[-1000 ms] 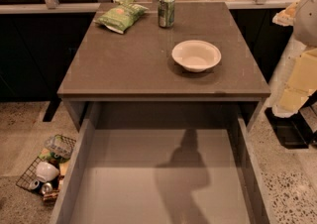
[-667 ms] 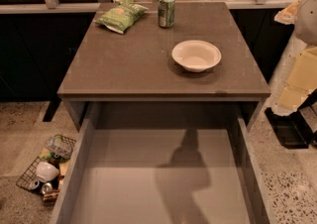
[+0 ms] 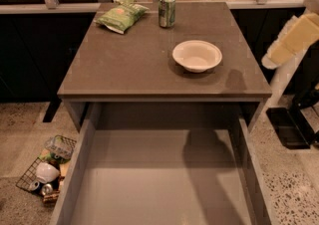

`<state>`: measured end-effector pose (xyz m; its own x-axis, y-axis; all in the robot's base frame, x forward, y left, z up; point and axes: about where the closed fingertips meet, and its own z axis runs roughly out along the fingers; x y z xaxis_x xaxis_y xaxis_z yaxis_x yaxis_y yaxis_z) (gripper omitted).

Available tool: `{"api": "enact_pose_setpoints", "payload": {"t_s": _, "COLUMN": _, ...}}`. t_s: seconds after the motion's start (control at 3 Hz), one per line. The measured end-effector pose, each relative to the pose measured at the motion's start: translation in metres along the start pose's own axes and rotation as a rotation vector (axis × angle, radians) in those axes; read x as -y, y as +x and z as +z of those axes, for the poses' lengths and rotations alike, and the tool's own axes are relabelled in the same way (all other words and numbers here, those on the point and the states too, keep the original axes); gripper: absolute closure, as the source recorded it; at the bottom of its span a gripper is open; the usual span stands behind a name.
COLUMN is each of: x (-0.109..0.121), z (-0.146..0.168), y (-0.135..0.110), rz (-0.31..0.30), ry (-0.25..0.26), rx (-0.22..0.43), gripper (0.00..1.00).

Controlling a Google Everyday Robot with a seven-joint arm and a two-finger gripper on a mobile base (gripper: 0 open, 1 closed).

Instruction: Place green can into top drawer

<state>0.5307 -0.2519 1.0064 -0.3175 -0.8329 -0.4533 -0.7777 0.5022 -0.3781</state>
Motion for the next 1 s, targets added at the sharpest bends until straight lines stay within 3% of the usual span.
{"api": "enact_pose_setpoints", "payload": {"t_s": 0.33, "x": 0.060, "z": 0.030, "y": -0.036, "rz": 0.058, "ry": 0.080, "rx": 0.220, "gripper": 0.00}}
{"api": "enact_pose_setpoints", "payload": {"t_s": 0.67, "x": 0.093, "z": 0.063, "y": -0.088, "rz": 0.090, "ry": 0.106, "rx": 0.403, "gripper": 0.00}}
{"api": "enact_pose_setpoints", "payload": {"t_s": 1.0, "x": 0.105, "z": 0.093, "y": -0.114, "rz": 0.179, "ry": 0.127, "rx": 0.496, "gripper": 0.00}}
